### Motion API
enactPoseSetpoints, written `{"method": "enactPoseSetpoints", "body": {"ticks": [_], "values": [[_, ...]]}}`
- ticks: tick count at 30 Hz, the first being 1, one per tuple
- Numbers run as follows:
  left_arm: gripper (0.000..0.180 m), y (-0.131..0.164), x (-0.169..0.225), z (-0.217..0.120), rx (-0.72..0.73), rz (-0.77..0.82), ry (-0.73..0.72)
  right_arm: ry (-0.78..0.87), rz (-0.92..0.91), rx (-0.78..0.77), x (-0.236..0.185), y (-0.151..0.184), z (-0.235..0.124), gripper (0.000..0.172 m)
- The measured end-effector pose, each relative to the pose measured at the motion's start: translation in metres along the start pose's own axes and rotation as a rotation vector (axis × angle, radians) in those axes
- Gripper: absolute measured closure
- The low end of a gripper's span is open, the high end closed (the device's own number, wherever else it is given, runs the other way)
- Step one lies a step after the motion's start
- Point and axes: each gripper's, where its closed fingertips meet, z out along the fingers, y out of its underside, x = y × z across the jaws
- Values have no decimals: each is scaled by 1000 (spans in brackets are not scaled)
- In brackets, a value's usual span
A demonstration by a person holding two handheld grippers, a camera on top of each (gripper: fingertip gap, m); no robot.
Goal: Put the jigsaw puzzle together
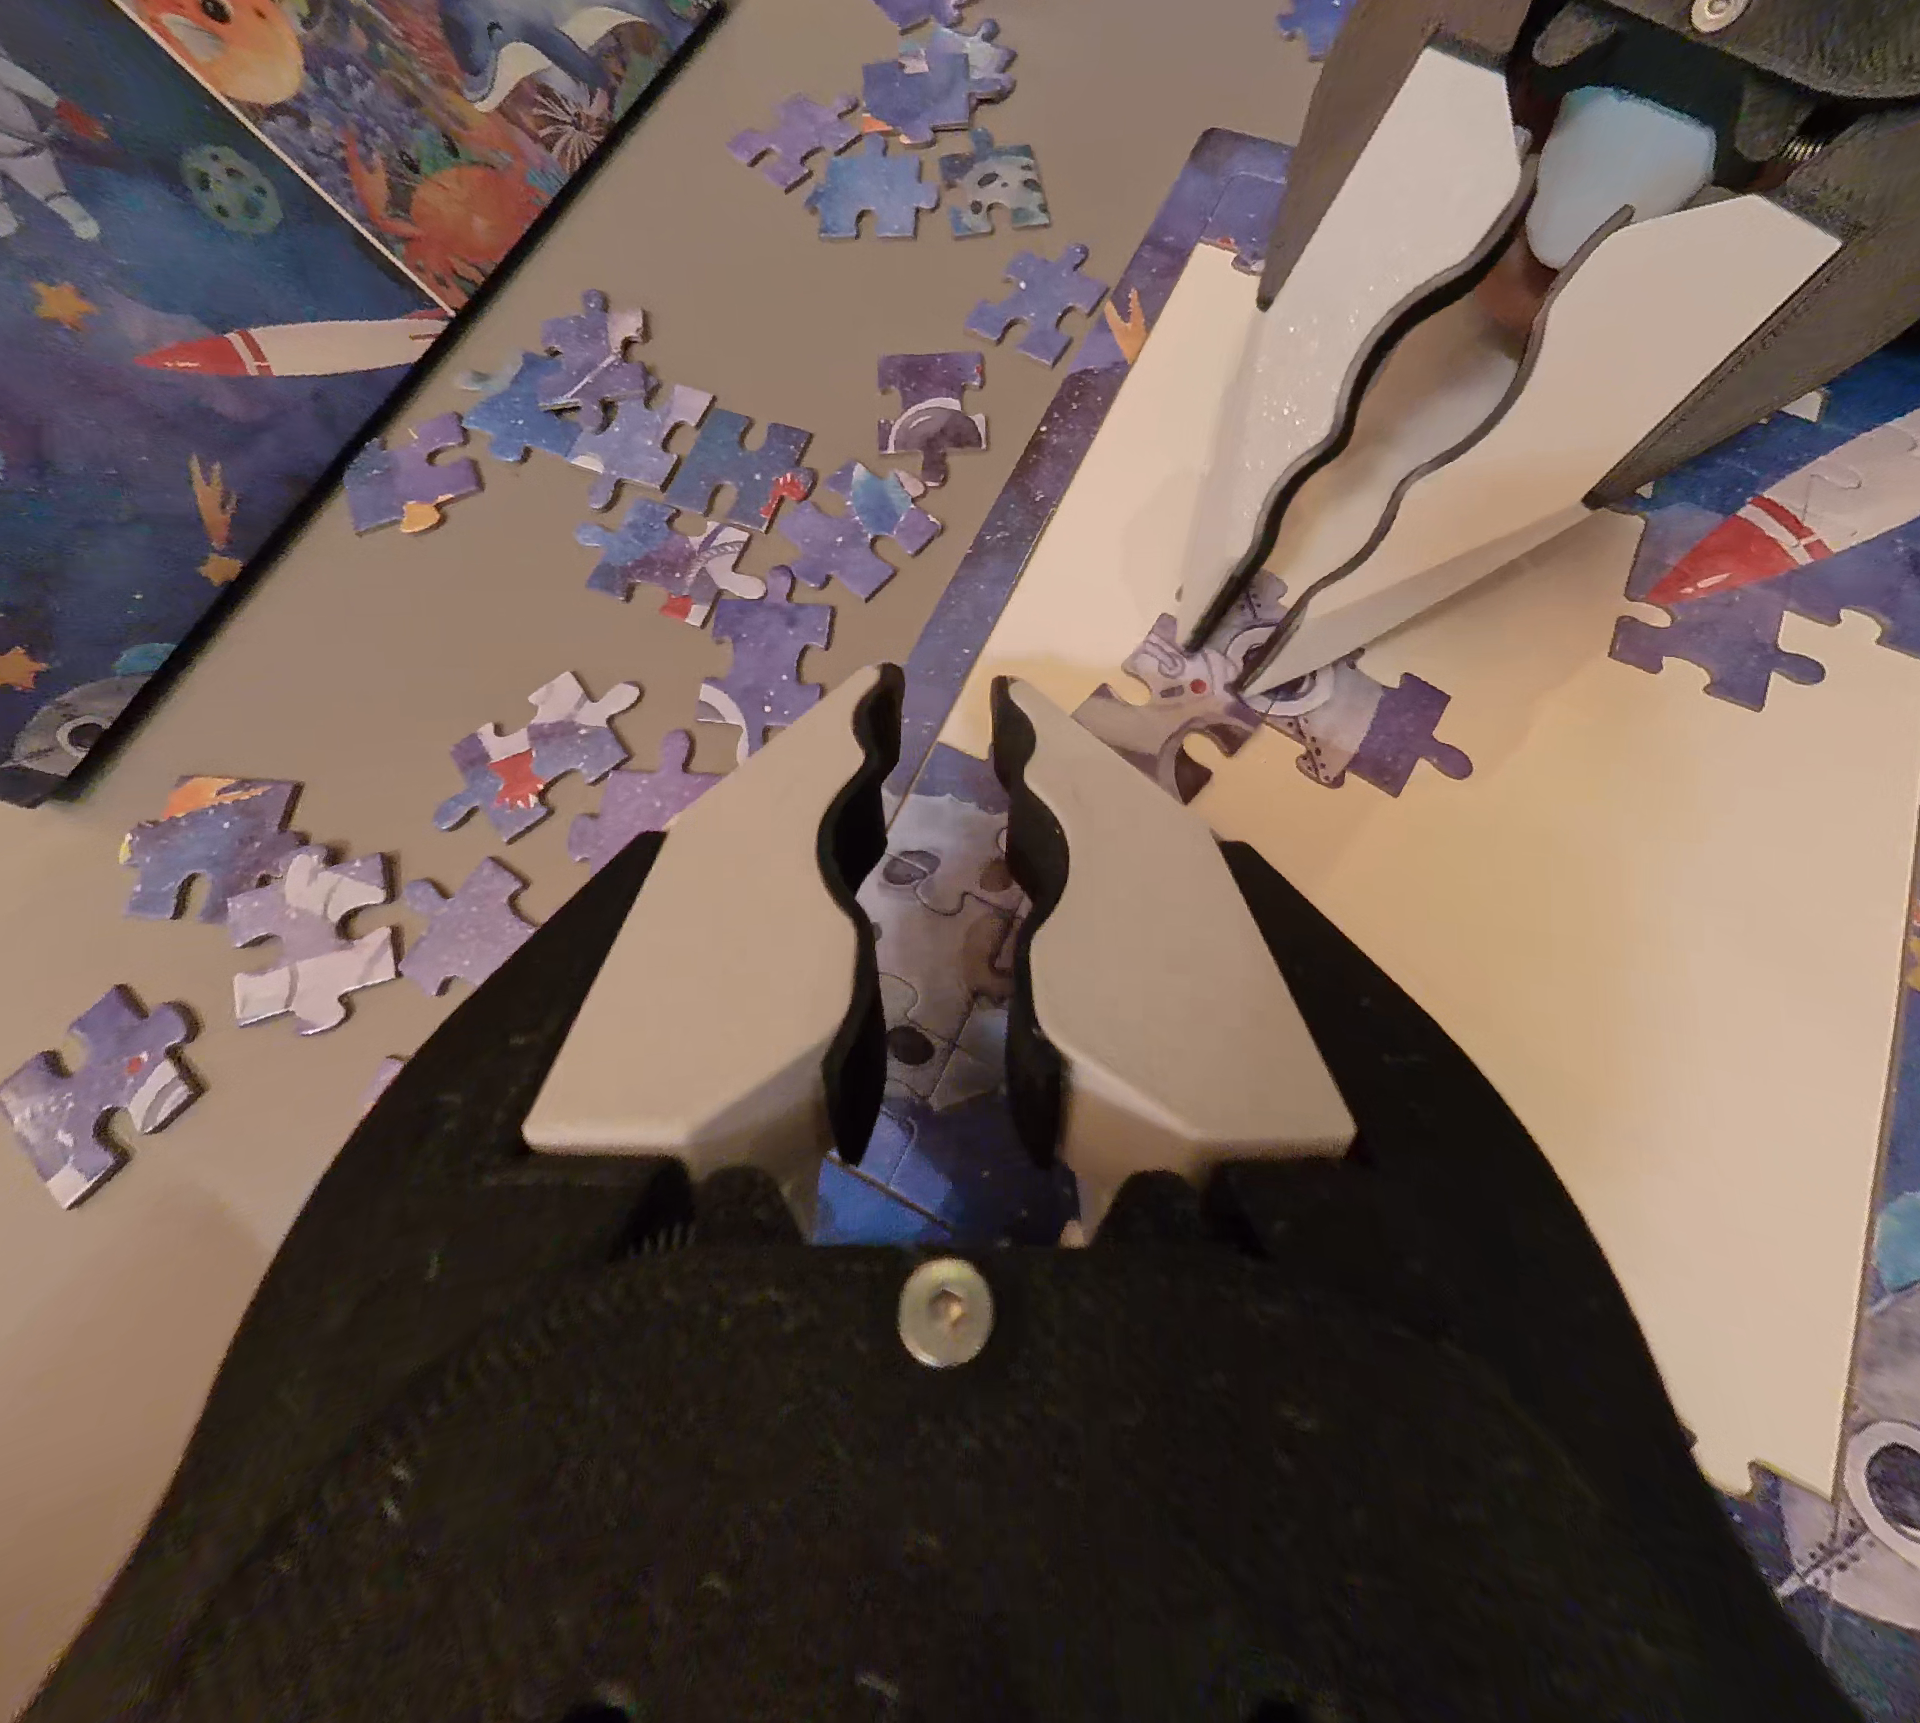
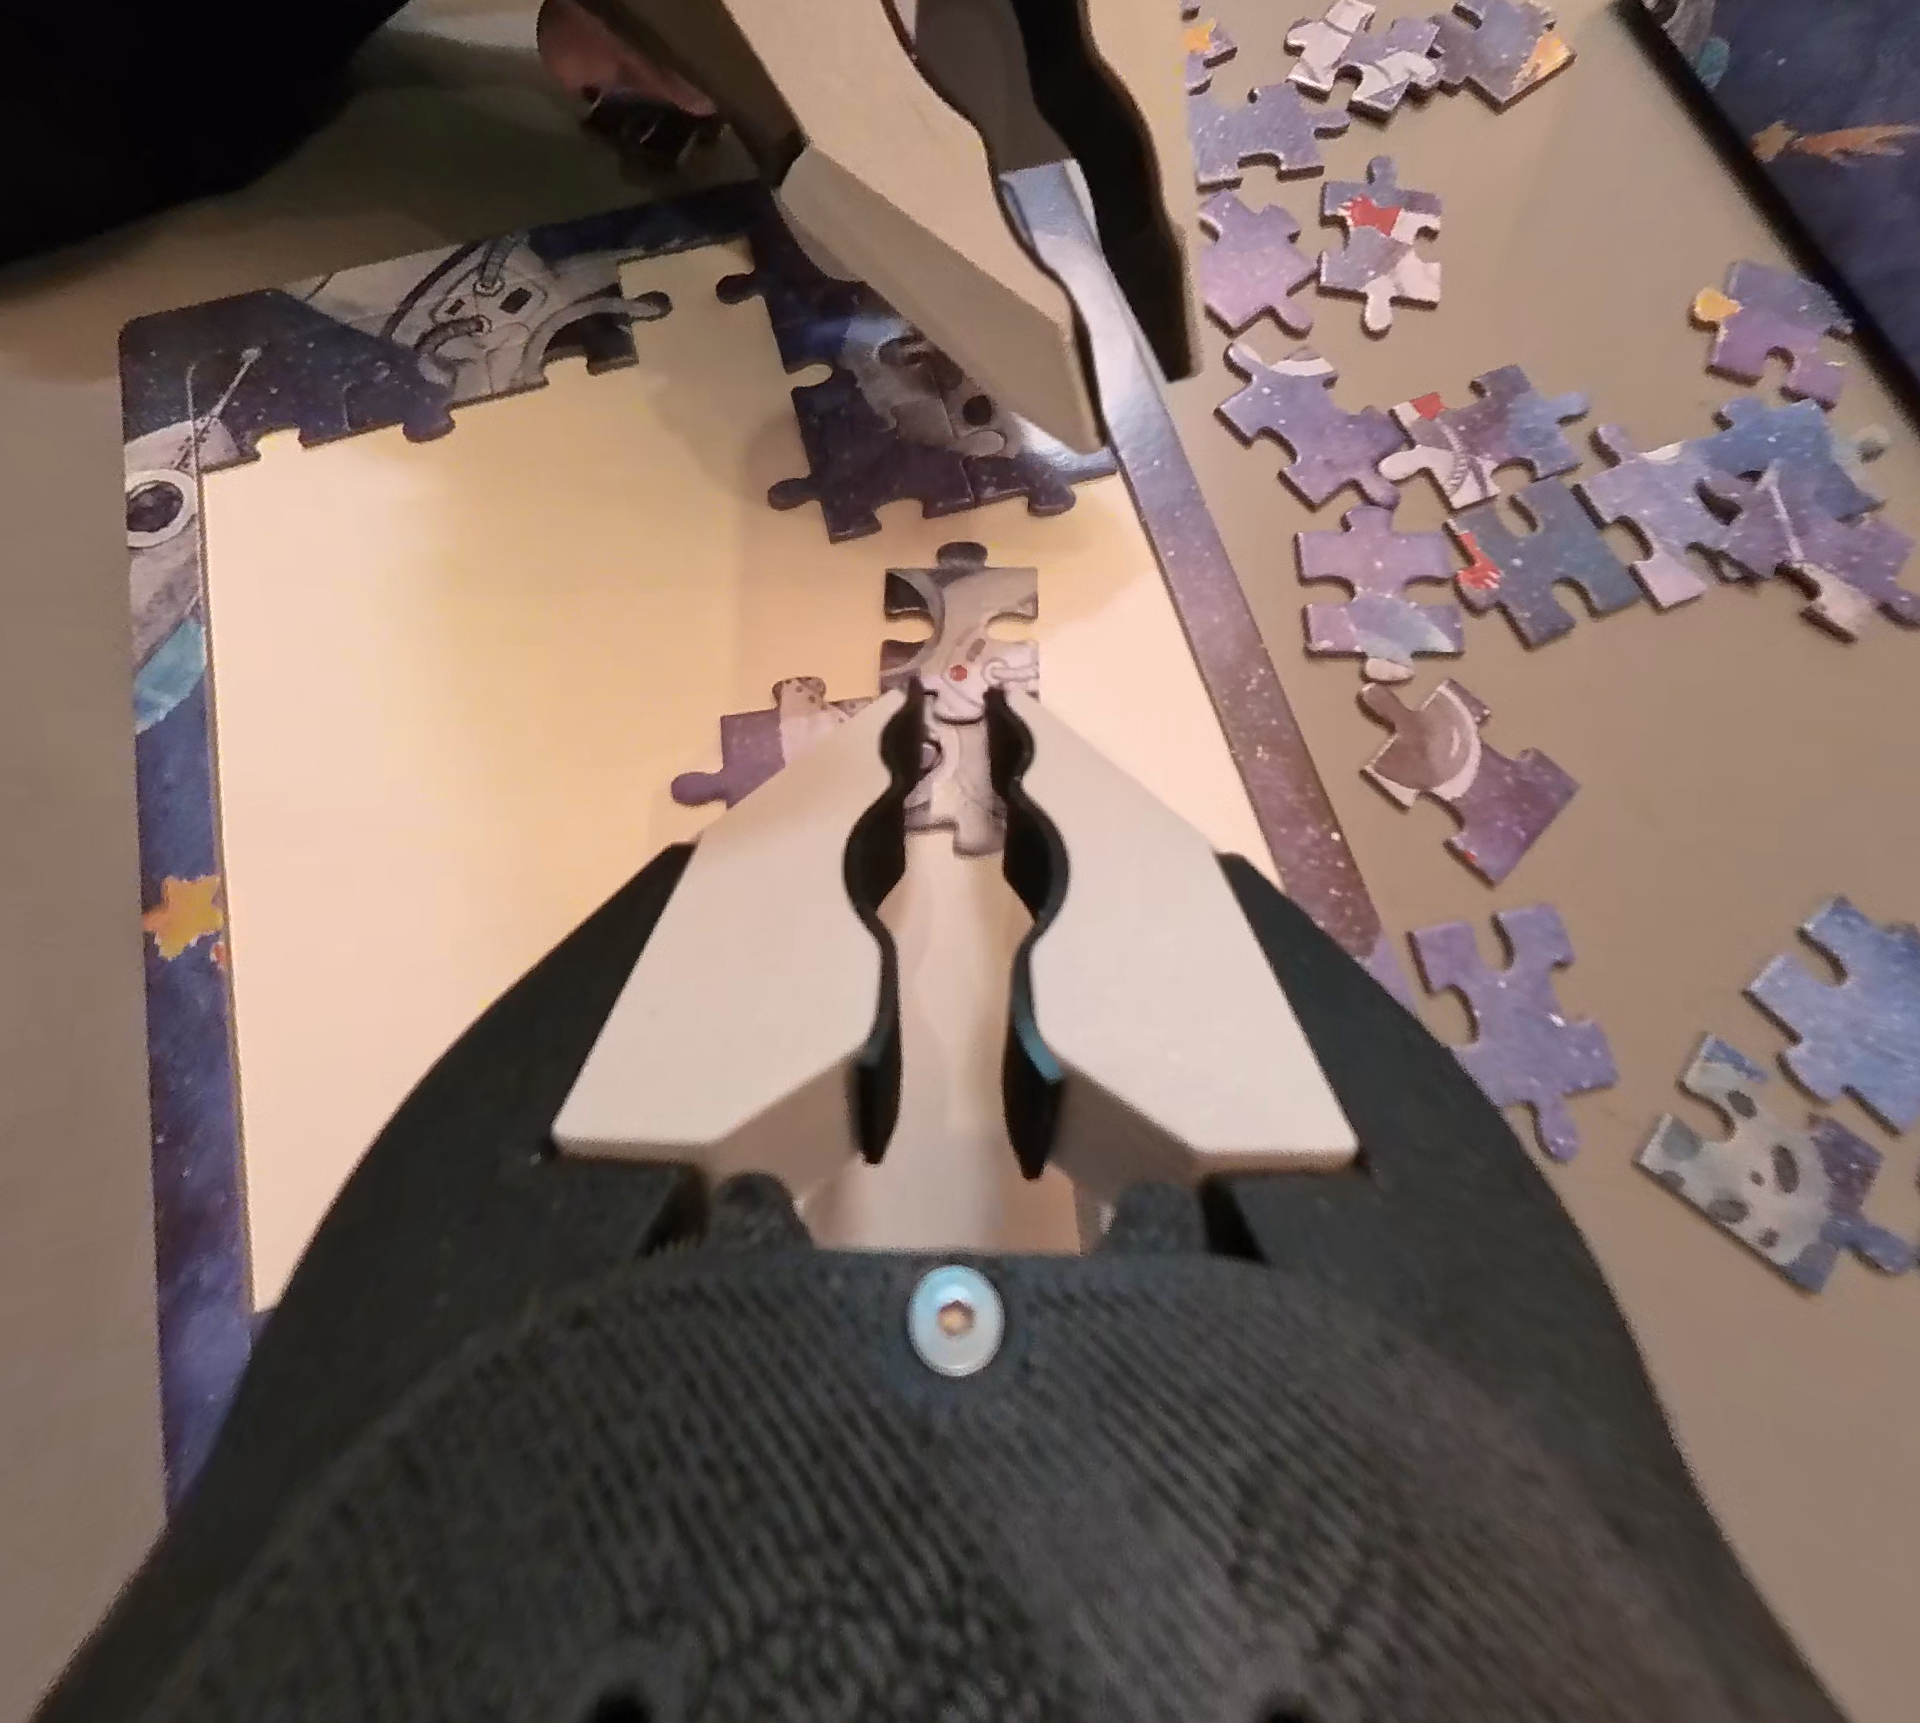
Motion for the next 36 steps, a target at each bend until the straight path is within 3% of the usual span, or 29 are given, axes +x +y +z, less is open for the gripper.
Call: {"method": "enactPoseSetpoints", "body": {"ticks": [10,17,22,29,36], "values": [[165,0,-3,-1,2,2,-18,-2,17,11,1,-2,-2,165],[166,-1,-3,-1,9,2,-18,62,52,106,25,-4,-40,171],[165,1,2,1,-5,14,2,50,97,160,29,-5,-49,164],[165,1,3,2,-7,15,8,38,48,78,15,-3,-20,137],[165,0,4,2,-8,20,10,41,60,34,15,1,-10,133]]}}
